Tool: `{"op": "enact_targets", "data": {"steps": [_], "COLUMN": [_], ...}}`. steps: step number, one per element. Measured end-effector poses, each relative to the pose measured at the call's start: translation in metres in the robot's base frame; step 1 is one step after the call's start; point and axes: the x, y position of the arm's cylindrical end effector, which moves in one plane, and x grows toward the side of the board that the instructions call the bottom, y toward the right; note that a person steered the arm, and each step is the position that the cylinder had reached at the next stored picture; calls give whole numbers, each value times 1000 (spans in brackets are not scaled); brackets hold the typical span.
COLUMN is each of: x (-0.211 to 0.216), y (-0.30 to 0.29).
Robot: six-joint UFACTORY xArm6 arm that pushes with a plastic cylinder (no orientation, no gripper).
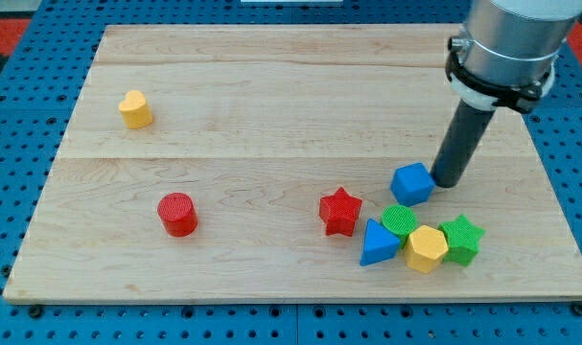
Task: Push the red circle below the red star
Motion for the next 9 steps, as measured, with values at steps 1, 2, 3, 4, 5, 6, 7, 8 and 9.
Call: {"op": "enact_targets", "data": {"steps": [1,2,3,4,5,6,7,8,9], "x": [-37,-18,0,1,60,63,66,88,121], "y": [-4,-104,-244,-343,-295,-160,-230,-289,-222]}}
